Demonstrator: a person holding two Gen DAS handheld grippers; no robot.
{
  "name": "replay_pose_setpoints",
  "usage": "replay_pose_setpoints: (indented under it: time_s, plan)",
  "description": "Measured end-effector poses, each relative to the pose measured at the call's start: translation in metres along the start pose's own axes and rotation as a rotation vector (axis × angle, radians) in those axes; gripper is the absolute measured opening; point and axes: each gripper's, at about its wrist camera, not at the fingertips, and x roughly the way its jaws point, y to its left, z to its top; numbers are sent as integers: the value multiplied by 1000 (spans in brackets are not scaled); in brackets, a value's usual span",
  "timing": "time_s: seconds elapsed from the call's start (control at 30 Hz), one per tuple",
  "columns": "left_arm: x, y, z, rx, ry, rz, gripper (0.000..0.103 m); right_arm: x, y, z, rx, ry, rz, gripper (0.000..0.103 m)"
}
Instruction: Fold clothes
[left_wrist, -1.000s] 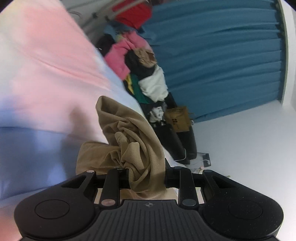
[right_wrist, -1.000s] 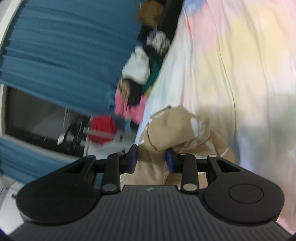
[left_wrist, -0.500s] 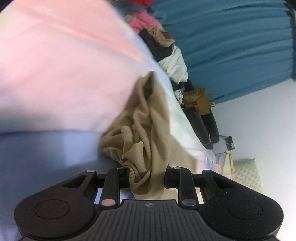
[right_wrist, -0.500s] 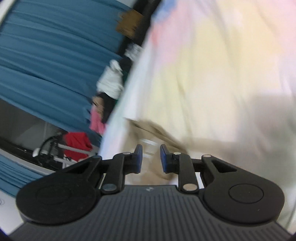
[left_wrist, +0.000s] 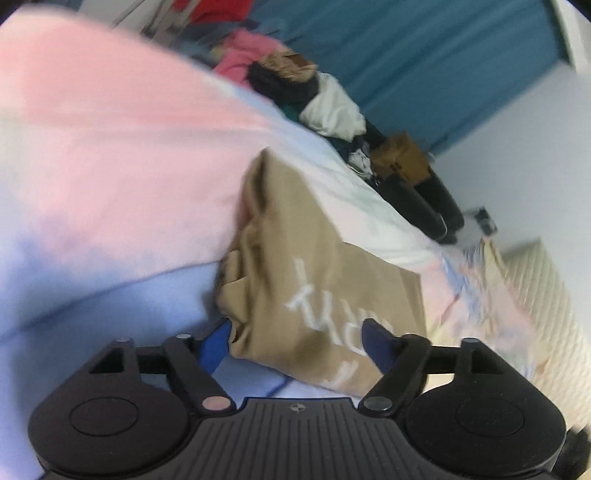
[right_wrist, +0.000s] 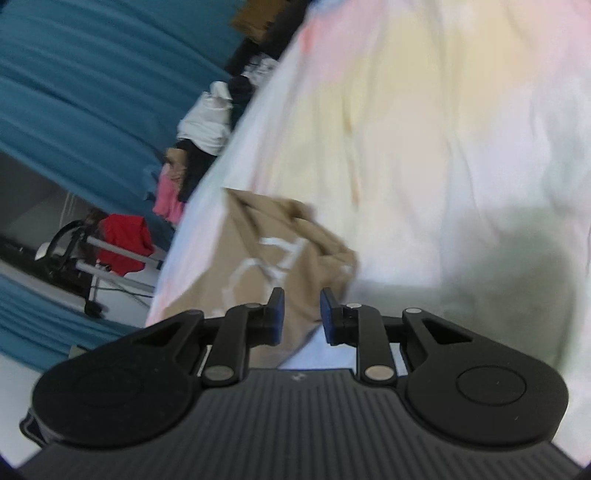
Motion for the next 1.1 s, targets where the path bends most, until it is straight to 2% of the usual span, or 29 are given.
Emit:
replay_pose_setpoints:
  time_s: [0.1, 0.23, 0.37, 0.4, 0.47, 0.5, 0.53, 0.63, 0.83, 0.93, 1.1]
  plan:
    - [-38, -37, -1, 100, -19, 11, 91, -29, 25, -1, -68, -14, 22, 25]
    - [-86, -81, -4, 239, -82, 42, 103, -82, 55, -11, -186, -36, 38, 26]
    - [-145, -114, -19, 350, -159, 74, 103, -133, 82, -27, -308, -60, 55, 29]
    - [-162, -119, -26, 373, -175, 82, 103, -144, 88, -32, -336, -66, 60, 35]
    - [-195, -130, -39, 423, -211, 101, 103, -168, 94, -45, -394, -104, 70, 55]
    - [-210, -135, -47, 453, -233, 111, 103, -180, 97, -51, -423, -127, 75, 74]
    - [-225, -140, -56, 483, -256, 121, 103, -192, 100, -58, -452, -150, 81, 88]
    - [-267, -149, -81, 547, -301, 144, 103, -226, 108, -80, -542, -211, 98, 89]
    - [-324, -149, -128, 605, -378, 145, 103, -268, 111, -136, -715, -271, 125, 89]
    - [-341, -142, -146, 609, -407, 143, 103, -280, 108, -161, -763, -304, 151, 89]
    - [-349, -131, -165, 632, -427, 157, 103, -283, 102, -192, -828, -364, 146, 89]
